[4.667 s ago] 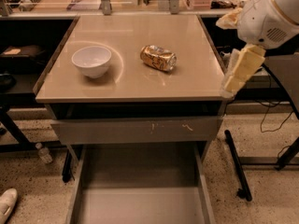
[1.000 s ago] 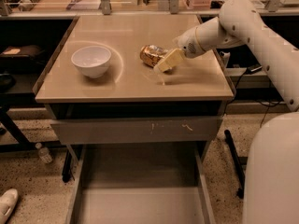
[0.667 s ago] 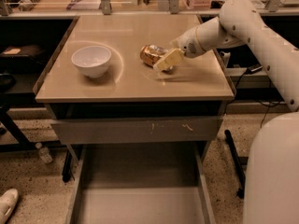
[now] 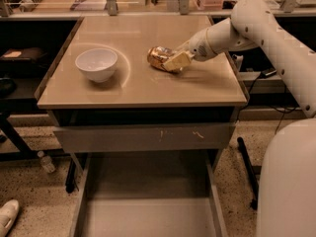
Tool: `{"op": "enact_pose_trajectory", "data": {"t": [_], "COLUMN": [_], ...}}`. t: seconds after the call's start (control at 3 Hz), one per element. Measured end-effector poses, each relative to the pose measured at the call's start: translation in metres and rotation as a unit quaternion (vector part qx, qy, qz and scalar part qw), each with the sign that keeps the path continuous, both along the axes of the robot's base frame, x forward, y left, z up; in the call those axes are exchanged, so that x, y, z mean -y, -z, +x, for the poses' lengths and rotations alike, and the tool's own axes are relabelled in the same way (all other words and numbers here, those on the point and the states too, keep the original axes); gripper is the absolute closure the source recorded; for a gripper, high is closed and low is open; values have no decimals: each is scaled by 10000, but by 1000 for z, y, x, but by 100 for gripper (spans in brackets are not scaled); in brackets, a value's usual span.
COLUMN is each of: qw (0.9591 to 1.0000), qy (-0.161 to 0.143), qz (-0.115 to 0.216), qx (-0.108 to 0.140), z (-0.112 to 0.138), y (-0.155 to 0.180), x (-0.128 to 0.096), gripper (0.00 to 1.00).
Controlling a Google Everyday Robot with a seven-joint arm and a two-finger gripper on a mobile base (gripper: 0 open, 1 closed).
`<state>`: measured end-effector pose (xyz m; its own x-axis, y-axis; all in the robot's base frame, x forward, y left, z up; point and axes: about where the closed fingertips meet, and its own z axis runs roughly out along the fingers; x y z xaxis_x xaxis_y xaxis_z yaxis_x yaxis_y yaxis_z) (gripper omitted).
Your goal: Place orange can into top drawer
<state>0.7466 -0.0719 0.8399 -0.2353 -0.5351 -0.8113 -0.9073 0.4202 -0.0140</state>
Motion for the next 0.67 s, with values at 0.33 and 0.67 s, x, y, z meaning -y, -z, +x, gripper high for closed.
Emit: {"op": "enact_pose_trajectory", "data": {"t": [0.33,0.67], "qw": [10000,10000], "qy": [0,0], "qz": [0,0], "qx": [0,0], "z": [0,0], "y": [0,0], "x": [0,0], "gripper": [87,100]}}
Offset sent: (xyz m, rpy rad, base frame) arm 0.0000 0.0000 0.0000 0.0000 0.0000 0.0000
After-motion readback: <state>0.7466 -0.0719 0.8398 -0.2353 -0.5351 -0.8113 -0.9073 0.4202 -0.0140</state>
